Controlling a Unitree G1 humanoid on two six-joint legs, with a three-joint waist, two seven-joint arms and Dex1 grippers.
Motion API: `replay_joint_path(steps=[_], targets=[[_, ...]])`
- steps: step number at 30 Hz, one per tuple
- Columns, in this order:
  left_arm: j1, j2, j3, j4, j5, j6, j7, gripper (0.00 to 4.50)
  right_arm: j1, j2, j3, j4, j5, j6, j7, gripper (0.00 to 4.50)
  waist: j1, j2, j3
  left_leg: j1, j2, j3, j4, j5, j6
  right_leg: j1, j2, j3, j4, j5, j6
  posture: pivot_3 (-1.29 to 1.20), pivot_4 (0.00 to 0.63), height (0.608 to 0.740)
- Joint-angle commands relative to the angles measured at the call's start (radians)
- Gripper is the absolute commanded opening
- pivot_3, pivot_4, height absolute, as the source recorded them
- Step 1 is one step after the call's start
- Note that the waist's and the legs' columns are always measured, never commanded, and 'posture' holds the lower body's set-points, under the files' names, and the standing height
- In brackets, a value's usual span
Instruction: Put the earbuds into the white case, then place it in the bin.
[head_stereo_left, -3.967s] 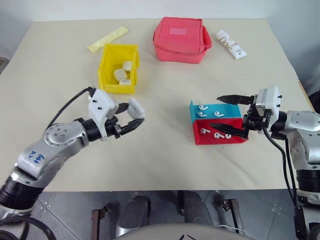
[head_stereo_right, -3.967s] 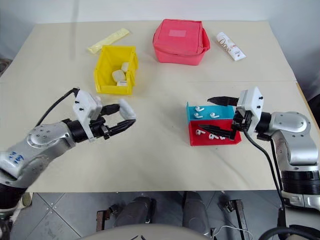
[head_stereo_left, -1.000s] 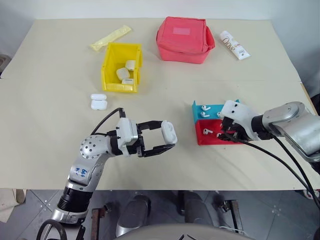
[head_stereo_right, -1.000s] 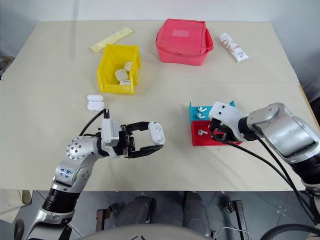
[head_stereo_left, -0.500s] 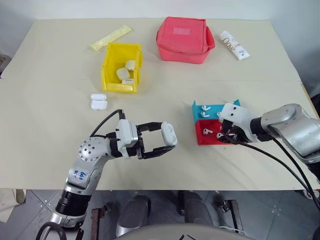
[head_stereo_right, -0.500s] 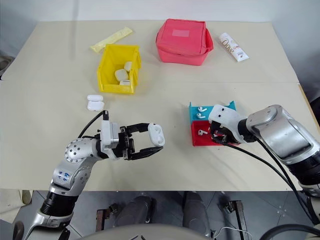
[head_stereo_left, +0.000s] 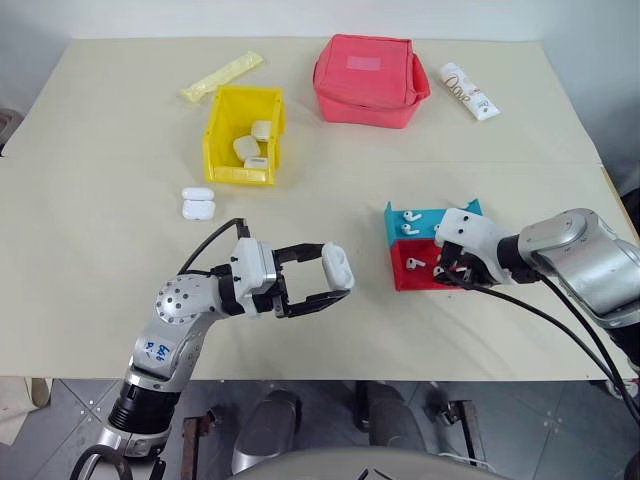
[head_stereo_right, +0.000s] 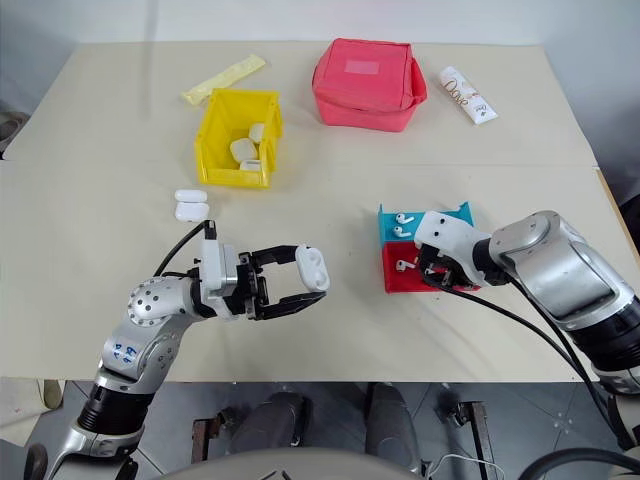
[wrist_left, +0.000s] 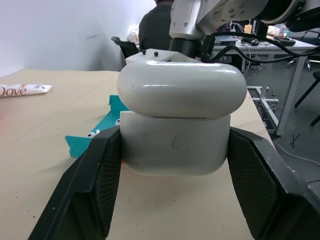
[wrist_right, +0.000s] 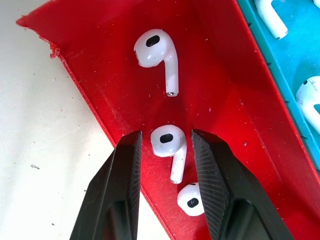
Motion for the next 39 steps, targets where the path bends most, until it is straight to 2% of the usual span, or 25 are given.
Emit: replay_joint_path(steps=[1,2,7,12,17,20,21,23,25,28,30,39], targets=[[0.006,0.003,0.013,-0.052,-0.011,-0.006,0.006,2.78,0.022,-0.002,0.003,0.003,-0.018,-0.004,0.01,0.71,0.0,-0.001,-0.001,0.0,0.0,0.0,0.0,0.0,0.0,0.0,0.0,0.0,0.0,0.0,0.0,0.0,0.15,0.74],[0.005,0.003,0.013,-0.052,-0.011,-0.006,0.007,2.78,0.023,-0.002,0.003,0.003,-0.019,-0.005,0.012,0.47,0.0,-0.001,-0.001,0.0,0.0,0.0,0.0,0.0,0.0,0.0,0.0,0.0,0.0,0.0,0.0,0.0,0.15,0.74],[0.002,0.002,0.012,-0.044,-0.01,-0.009,0.006,2.78,0.024,0.005,-0.01,0.003,-0.02,-0.011,0.017,0.47,0.001,-0.001,-0.001,0.0,0.0,0.0,0.001,0.0,0.0,0.0,0.0,0.0,0.0,0.0,0.0,0.0,0.15,0.74],[-0.013,-0.006,0.006,-0.011,-0.009,-0.016,-0.004,2.78,0.029,0.018,-0.091,-0.024,0.02,-0.017,0.016,0.47,0.001,-0.001,-0.001,0.0,0.0,0.0,0.001,0.0,0.0,0.0,0.0,0.0,0.0,0.0,0.0,0.0,0.15,0.74],[-0.042,-0.028,-0.007,0.041,-0.018,-0.024,-0.038,2.78,0.104,0.022,-0.265,-0.113,0.117,-0.03,0.02,0.47,0.002,0.0,-0.001,-0.001,0.0,0.0,0.001,0.0,0.0,0.0,0.0,0.0,0.001,0.0,0.0,0.0,0.15,0.74],[-0.074,-0.048,-0.016,0.101,-0.02,-0.042,-0.082,2.78,0.244,0.097,-0.511,-0.211,0.239,-0.139,0.031,0.47,0.006,-0.001,-0.001,-0.002,0.0,0.0,0.002,0.0,0.0,0.0,0.001,-0.001,0.001,0.001,0.0,0.0,0.15,0.74],[-0.089,-0.055,-0.016,0.129,-0.02,-0.05,-0.095,2.78,0.269,0.101,-0.543,-0.226,0.258,-0.15,0.04,0.47,0.009,0.0,-0.001,-0.003,0.0,0.0,0.002,0.0,0.0,0.001,0.001,-0.002,0.001,0.001,0.001,0.0,0.15,0.74],[-0.124,-0.073,-0.015,0.195,-0.016,-0.081,-0.129,2.78,0.288,0.193,-0.643,-0.264,0.375,-0.171,0.024,0.47,0.007,0.0,-0.001,-0.003,0.0,0.0,0.004,0.0,0.0,0.0,0.001,-0.001,0.001,0.003,0.002,0.0,0.15,0.74],[-0.157,-0.087,-0.016,0.259,-0.013,-0.116,-0.17,2.78,0.29,0.252,-0.679,-0.28,0.444,-0.171,0.002,0.47,0.004,0.0,-0.001,-0.003,0.0,-0.001,0.005,0.0,0.0,0.001,0.002,0.0,0.001,0.004,0.002,0.0,0.15,0.74],[-0.214,-0.118,-0.026,0.356,-0.016,-0.172,-0.245,2.78,0.29,0.379,-0.69,-0.268,0.55,-0.207,-0.025,0.47,0.0,-0.001,-0.002,-0.003,0.001,-0.001,0.005,-0.001,0.0,0.001,0.003,0.0,0.001,0.004,0.002,0.0,0.15,0.74],[-0.25,-0.136,-0.028,0.41,-0.021,-0.196,-0.292,2.78,0.284,0.436,-0.666,-0.248,0.559,-0.242,-0.039,0.47,-0.002,0.0,-0.001,-0.003,0.001,-0.001,0.006,-0.001,0.0,0.001,0.004,0.0,0.001,0.004,0.002,0.0,0.15,0.74],[-0.363,-0.185,-0.005,0.55,-0.038,-0.245,-0.408,2.78,0.261,0.555,-0.552,-0.155,0.512,-0.375,-0.07,0.47,-0.004,0.0,-0.001,-0.003,0.001,-0.002,0.006,-0.001,0.0,0.0,0.004,0.001,0.001,0.005,0.002,0.0,0.15,0.74]])
